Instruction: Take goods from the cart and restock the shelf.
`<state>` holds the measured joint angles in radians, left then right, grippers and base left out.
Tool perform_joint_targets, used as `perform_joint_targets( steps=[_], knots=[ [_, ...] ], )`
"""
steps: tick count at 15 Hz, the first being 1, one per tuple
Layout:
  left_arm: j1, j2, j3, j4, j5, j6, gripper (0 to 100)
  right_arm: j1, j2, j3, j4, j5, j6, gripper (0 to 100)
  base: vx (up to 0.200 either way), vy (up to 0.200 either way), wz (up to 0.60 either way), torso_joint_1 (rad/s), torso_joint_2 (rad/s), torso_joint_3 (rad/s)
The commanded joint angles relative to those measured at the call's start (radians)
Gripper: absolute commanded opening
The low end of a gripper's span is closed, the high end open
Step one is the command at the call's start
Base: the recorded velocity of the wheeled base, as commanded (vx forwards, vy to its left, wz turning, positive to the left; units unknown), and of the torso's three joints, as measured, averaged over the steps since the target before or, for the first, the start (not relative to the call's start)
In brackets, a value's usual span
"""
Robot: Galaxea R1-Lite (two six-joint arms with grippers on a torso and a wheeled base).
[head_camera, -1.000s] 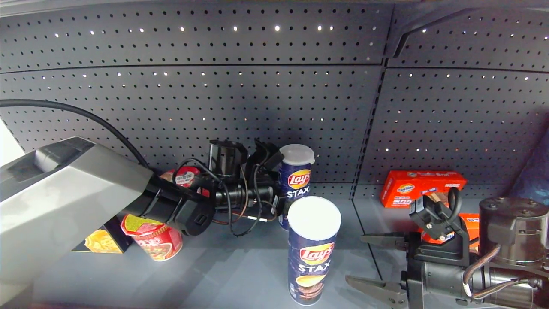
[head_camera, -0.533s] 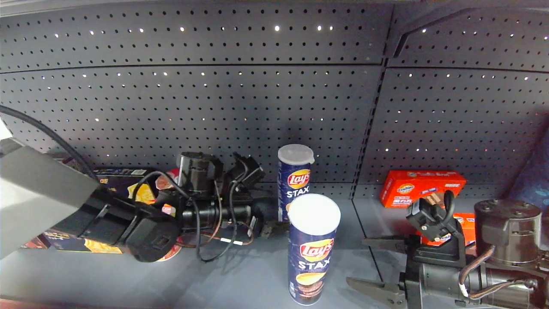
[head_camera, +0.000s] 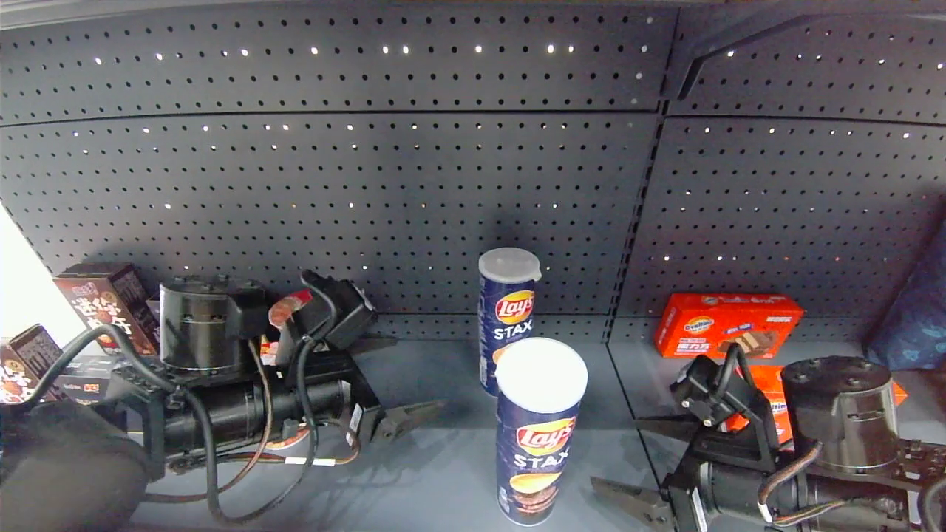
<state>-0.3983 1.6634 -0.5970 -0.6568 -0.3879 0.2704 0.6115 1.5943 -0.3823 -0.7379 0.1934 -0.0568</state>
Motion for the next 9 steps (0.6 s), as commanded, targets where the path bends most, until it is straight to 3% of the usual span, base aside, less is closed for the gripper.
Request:
perform_joint_targets(
  steps=[1, 2, 9],
  knots=[
    [-0.043, -0.097, 0.031, 0.002, 0.046, -0.004, 100, 0.016, 0.024, -0.016, 0.012, -0.011, 0.0, 100, 0.0, 0.0, 0.0, 0.0, 0.0, 0.0],
    [-0.047, -0.106, 0.049, -0.004, 0.067, 0.0, 100, 0.016, 0.036, -0.027, 0.014, -0.011, 0.0, 100, 0.0, 0.0, 0.0, 0.0, 0.0, 0.0],
    [-0.037, -0.128, 0.056, -0.001, 0.072, 0.001, 100, 0.019, 0.115, -0.098, 0.011, -0.012, 0.002, 100, 0.0, 0.0, 0.0, 0.0, 0.0, 0.0]
  ],
)
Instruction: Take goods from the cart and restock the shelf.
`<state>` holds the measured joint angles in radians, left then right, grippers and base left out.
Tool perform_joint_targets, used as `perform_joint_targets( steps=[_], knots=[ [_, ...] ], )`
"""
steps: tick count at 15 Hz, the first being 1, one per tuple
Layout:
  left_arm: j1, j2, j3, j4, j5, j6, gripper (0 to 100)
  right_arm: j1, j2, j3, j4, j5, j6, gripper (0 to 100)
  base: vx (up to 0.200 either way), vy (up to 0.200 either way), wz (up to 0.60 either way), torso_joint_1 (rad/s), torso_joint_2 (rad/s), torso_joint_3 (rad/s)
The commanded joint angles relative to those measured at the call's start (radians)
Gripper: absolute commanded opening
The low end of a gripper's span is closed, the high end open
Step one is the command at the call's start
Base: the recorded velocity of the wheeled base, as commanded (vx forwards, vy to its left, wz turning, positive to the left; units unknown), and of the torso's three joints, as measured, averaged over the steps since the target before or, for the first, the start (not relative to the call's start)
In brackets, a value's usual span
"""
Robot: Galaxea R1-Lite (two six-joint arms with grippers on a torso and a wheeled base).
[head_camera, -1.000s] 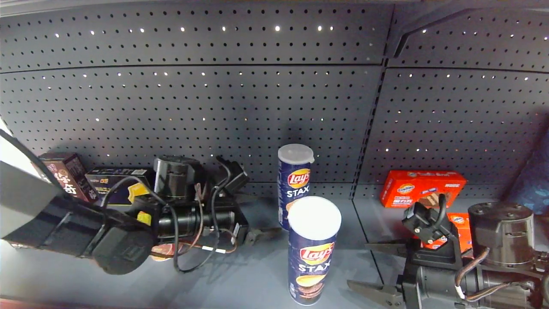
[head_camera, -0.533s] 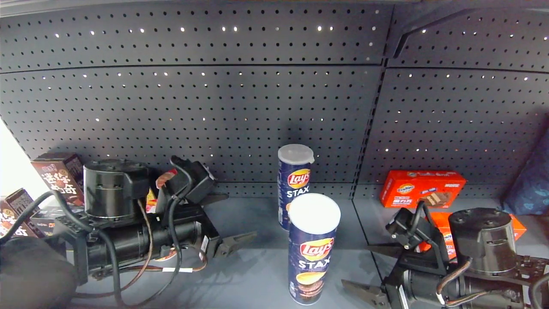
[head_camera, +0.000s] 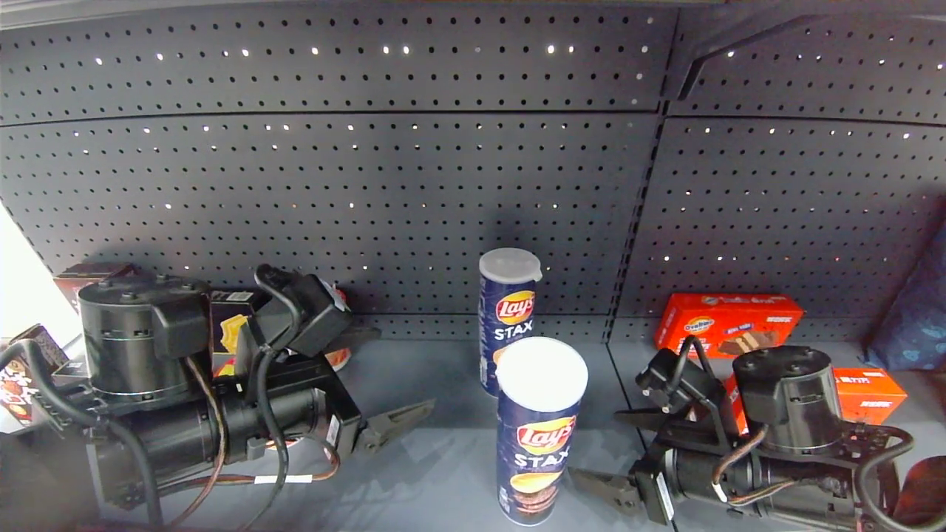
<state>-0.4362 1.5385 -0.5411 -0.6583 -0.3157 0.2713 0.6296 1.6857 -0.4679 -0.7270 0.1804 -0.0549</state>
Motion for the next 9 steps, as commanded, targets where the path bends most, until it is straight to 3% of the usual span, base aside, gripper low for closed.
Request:
perform_joint_targets(
  steps=[1, 9],
  knots=[
    [0.001, -0.003, 0.0, -0.001, 0.0, 0.0, 100, 0.001, 0.026, -0.014, 0.0, 0.001, 0.0, 100, 0.0, 0.0, 0.0, 0.0, 0.0, 0.0],
    [0.001, 0.005, -0.01, -0.003, -0.002, 0.002, 100, 0.03, 0.055, -0.038, -0.005, 0.004, -0.002, 100, 0.0, 0.0, 0.0, 0.0, 0.0, 0.0]
  ],
)
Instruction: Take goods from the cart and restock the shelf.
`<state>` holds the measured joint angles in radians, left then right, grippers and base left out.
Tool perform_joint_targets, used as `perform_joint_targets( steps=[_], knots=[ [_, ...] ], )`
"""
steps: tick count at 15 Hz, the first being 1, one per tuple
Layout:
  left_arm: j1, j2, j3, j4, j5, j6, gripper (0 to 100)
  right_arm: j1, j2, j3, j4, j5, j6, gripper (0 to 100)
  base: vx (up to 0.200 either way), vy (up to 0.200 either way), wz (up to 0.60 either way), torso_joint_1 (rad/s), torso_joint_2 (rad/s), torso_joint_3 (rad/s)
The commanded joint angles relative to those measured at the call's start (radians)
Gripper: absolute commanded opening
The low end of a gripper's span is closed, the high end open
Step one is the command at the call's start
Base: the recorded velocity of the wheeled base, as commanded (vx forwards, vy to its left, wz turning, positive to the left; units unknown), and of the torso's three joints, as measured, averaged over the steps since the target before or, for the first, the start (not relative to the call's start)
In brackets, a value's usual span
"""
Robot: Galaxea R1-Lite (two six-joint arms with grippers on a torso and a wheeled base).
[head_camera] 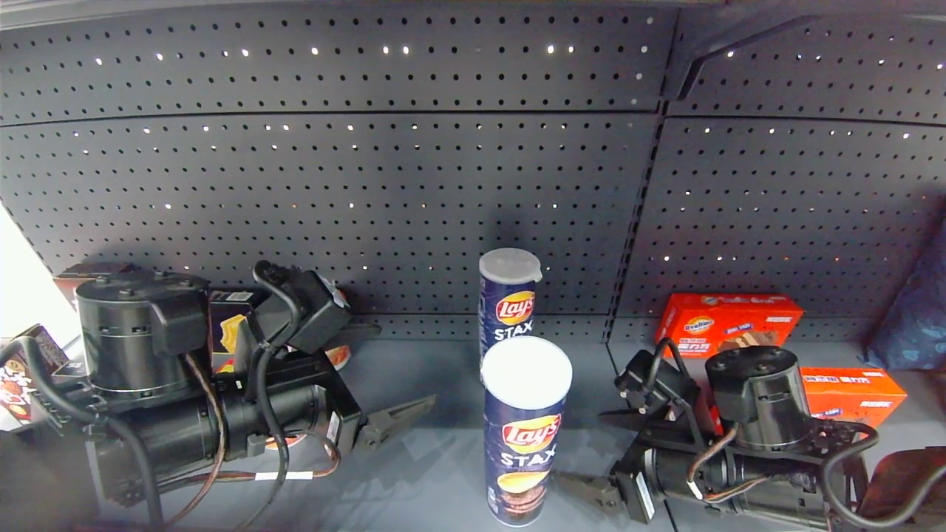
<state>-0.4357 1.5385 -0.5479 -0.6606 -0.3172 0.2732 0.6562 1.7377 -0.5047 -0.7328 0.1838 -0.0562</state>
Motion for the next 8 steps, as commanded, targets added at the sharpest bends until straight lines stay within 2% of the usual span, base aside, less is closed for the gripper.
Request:
perform_joint_targets(
  steps=[1, 8],
  knots=[
    [0.0, 0.005, -0.003, -0.001, 0.0, 0.0, 100, 0.005, 0.002, 0.0, 0.001, 0.0, -0.001, 100, 0.0, 0.0, 0.0, 0.0, 0.0, 0.0],
    [0.0, 0.006, 0.005, 0.001, 0.0, -0.002, 100, 0.022, 0.0, 0.0, 0.0, 0.002, -0.001, 100, 0.0, 0.0, 0.0, 0.0, 0.0, 0.0]
  ],
)
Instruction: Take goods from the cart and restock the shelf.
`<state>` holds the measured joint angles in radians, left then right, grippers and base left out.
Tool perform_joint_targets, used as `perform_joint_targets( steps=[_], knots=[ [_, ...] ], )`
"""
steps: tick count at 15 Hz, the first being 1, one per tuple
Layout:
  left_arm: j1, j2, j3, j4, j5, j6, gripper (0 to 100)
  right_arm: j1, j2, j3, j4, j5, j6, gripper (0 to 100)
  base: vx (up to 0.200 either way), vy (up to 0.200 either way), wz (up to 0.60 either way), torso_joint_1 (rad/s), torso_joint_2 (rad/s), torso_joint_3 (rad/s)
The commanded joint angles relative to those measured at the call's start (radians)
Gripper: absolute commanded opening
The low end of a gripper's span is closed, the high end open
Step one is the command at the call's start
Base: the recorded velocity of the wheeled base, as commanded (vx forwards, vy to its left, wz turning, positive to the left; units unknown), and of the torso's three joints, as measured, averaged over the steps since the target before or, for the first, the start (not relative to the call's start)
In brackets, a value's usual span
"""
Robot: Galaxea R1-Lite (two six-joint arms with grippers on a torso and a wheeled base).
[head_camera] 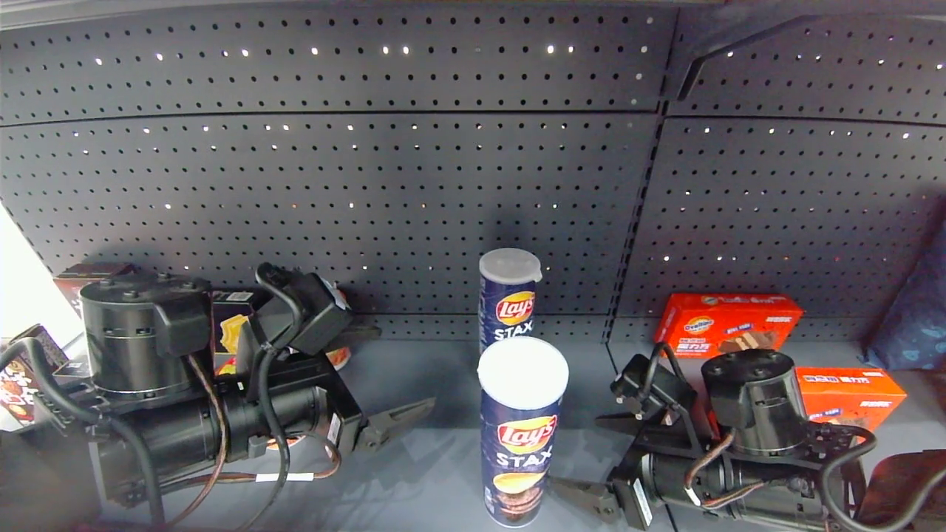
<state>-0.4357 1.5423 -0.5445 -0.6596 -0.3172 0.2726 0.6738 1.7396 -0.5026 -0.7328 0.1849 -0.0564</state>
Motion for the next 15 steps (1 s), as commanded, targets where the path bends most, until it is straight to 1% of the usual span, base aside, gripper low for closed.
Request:
perform_joint_targets(
  steps=[1, 6, 8, 9, 10, 11, 12, 15],
  knots=[
    [0.002, 0.002, 0.001, 0.0, 0.0, -0.001, 100, 0.007, 0.0, -0.004, 0.0, 0.001, 0.0, 100, 0.0, 0.0, 0.0, 0.0, 0.0, 0.0],
    [0.0, -0.002, 0.005, -0.002, 0.0, -0.001, 100, 0.003, -0.022, 0.013, -0.004, -0.004, 0.003, 100, 0.0, 0.0, 0.0, 0.0, 0.0, 0.0],
    [0.002, -0.021, 0.008, -0.003, 0.001, -0.004, 100, -0.007, -0.094, 0.012, -0.004, -0.004, 0.006, 100, 0.0, 0.0, 0.0, 0.0, 0.0, 0.0],
    [0.003, -0.05, 0.005, -0.003, 0.004, -0.007, 100, -0.019, -0.147, 0.002, 0.004, -0.019, 0.007, 100, 0.0, 0.0, 0.0, 0.0, 0.0, 0.0],
    [0.015, -0.082, 0.008, -0.003, 0.006, -0.007, 100, -0.023, -0.193, 0.012, 0.013, -0.07, 0.012, 100, 0.0, 0.0, 0.0, 0.0, 0.0, 0.0],
    [0.034, -0.116, 0.014, -0.002, 0.004, -0.004, 100, -0.028, -0.226, 0.024, 0.018, -0.107, 0.018, 100, 0.0, 0.0, 0.0, 0.0, 0.0, 0.0],
    [0.048, -0.18, 0.04, -0.002, 0.004, -0.006, 100, -0.037, -0.288, 0.05, 0.024, -0.12, 0.044, 100, 0.0, 0.0, 0.0, 0.0, 0.0, 0.0],
    [0.183, -0.429, 0.186, 0.003, -0.005, -0.006, 100, -0.155, -0.529, 0.136, 0.065, -0.16, 0.059, 100, 0.0, 0.0, 0.0, 0.0, 0.0, 0.0]
  ],
)
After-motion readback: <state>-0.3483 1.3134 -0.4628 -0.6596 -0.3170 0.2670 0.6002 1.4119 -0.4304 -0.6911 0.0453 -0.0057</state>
